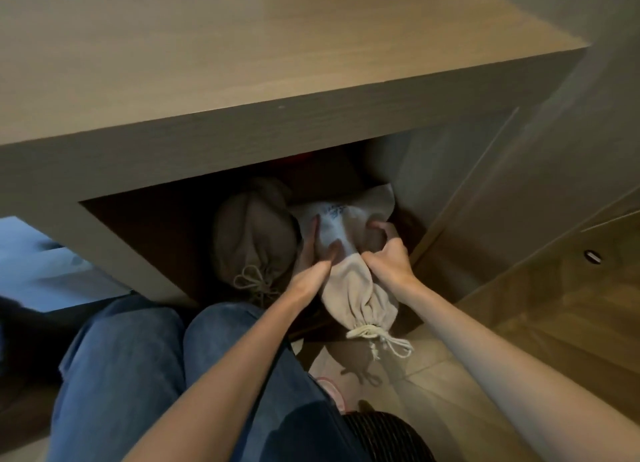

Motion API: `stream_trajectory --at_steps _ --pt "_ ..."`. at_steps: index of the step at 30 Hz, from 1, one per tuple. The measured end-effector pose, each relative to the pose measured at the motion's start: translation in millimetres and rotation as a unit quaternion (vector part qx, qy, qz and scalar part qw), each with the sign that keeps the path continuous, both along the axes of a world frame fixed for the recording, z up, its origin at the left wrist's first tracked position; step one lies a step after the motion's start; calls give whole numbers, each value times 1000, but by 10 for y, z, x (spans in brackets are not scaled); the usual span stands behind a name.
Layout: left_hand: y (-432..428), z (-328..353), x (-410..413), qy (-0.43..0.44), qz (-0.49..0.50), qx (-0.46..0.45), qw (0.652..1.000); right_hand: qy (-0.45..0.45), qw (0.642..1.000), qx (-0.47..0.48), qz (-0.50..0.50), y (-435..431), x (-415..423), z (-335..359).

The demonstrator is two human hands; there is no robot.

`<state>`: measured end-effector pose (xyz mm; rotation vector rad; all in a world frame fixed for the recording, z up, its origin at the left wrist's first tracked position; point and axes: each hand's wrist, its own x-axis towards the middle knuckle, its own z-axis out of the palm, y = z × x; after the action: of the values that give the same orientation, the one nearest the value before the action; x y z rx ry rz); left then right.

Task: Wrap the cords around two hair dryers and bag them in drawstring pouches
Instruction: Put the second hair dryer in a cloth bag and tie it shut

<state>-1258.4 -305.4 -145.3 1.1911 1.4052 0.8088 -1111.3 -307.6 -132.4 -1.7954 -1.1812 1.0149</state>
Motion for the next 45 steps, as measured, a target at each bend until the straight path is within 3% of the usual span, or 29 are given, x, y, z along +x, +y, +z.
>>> stream_trajectory --at_steps 3,7,14,17,20,22,24,26,30,35,39,45 --pt "81 -84 13 11 -3 -23 1000 7 1000 8 -1 48 2 -143" --pt "214 -120 20 74 -7 17 997 -4 1000 27 7 167 -5 -285" --pt "263 -116 -180 179 -11 91 980 -121 992 -4 38 426 -23 -369" --pt "172 -24 -312 245 13 165 955 -161 987 7 28 299 -24 -275" --pt "60 105 -440 333 17 251 909 -164 984 28 64 30 -149 -135" --pt "-8 145 -506 447 -24 189 874 -252 955 -2 156 -107 -260 -105" --pt "-38 119 -554 504 -85 92 855 -349 911 -27 220 -157 -334 -149" --pt "-47 75 -569 506 -142 21 850 -375 897 -33 233 -165 -371 -183" --pt "-22 48 -567 497 -184 -41 847 -359 904 19 233 -42 -337 -291" --pt "15 3 -551 478 -152 -37 864 -379 888 58 254 264 -223 -344" --pt "59 -66 -570 436 -130 -18 890 -396 884 32 246 479 -223 -392" --pt "88 -103 -549 417 -121 -12 901 -385 890 36 243 744 -291 -399"
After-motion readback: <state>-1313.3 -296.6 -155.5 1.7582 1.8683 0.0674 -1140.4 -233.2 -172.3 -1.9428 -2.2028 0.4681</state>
